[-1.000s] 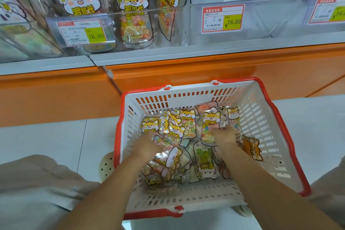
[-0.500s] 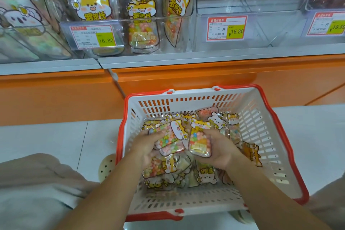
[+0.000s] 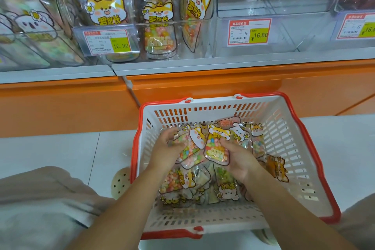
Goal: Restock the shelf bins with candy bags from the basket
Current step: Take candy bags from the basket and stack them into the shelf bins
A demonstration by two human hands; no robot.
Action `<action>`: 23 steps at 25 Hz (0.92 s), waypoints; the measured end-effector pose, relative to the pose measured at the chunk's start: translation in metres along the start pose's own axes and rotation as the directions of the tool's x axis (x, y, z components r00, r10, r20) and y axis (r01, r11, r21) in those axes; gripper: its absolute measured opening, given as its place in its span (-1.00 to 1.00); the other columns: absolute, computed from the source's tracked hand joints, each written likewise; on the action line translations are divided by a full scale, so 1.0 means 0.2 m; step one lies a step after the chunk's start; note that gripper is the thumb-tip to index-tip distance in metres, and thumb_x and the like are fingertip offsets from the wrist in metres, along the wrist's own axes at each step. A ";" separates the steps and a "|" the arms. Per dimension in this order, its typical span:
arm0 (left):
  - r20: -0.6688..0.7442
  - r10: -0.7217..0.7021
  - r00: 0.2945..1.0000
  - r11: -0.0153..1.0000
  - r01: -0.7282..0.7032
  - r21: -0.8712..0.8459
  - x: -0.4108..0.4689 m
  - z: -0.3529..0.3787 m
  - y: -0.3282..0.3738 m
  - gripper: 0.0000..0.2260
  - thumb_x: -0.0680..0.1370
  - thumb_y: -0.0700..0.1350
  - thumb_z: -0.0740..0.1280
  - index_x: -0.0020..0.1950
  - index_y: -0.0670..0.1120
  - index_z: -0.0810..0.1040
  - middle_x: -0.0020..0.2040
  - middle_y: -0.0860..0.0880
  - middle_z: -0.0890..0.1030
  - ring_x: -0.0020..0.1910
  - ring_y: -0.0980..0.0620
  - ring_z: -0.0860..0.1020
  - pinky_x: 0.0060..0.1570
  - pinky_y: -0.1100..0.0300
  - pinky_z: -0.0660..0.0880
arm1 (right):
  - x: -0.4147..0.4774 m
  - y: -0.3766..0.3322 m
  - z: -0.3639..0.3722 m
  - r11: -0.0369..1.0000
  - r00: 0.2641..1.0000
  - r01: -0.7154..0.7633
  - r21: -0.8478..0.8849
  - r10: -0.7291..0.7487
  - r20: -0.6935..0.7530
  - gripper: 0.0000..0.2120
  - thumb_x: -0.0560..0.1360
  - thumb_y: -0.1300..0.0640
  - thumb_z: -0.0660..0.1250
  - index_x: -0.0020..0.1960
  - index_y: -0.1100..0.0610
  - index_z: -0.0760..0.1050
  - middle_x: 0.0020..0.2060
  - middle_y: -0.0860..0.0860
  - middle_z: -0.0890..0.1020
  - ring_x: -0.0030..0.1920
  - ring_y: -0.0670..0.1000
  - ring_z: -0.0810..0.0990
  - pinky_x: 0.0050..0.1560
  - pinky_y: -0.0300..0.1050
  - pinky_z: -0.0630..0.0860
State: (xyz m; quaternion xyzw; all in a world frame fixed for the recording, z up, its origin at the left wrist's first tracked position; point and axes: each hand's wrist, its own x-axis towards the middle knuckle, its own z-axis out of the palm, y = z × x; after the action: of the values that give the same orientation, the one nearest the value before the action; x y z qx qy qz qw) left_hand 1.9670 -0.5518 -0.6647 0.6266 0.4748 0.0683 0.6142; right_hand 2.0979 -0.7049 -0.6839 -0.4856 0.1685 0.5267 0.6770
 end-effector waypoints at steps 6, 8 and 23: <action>0.303 0.051 0.952 0.908 -0.171 0.384 -0.03 0.02 0.02 -0.28 0.39 0.16 0.51 0.48 0.07 0.31 0.38 0.12 0.26 0.28 0.20 0.27 0.24 0.25 0.24 | 0.00 -0.04 -0.02 0.999 0.997 0.034 -0.015 -0.035 -0.068 -0.64 0.58 0.18 0.26 0.33 0.31 0.42 0.10 0.21 0.65 0.06 0.18 0.66 -0.10 0.01 0.65; 0.324 -0.017 0.946 0.964 -0.070 0.255 -0.03 0.02 0.03 -0.41 0.46 0.19 0.42 0.45 0.18 0.32 0.37 0.09 0.37 0.23 0.14 0.37 0.23 0.15 0.30 | 0.00 -0.05 -0.03 0.998 0.995 0.055 -0.024 -0.057 -0.082 -0.66 0.59 0.15 0.25 0.31 0.27 0.46 0.06 0.16 0.66 -0.03 0.09 0.67 -0.19 -0.03 0.65; 0.625 -0.295 0.723 0.726 0.595 -0.346 -0.05 0.02 0.06 -0.69 0.44 0.10 0.33 -0.07 -0.15 0.57 -0.26 -0.07 0.49 -0.39 0.07 0.33 -0.43 0.26 0.26 | -0.03 -0.02 0.00 0.996 0.967 -0.044 0.077 0.023 0.254 -0.61 0.57 0.09 0.22 0.32 0.27 0.46 0.24 0.23 0.57 0.20 0.21 0.59 0.25 0.27 0.46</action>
State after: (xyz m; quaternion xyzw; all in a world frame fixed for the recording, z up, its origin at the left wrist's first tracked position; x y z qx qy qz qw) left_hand 1.9705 -0.5588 -0.6518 0.2881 0.3906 -0.1363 0.8636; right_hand 2.0987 -0.7076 -0.6776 -0.3834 0.1104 0.5885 0.7032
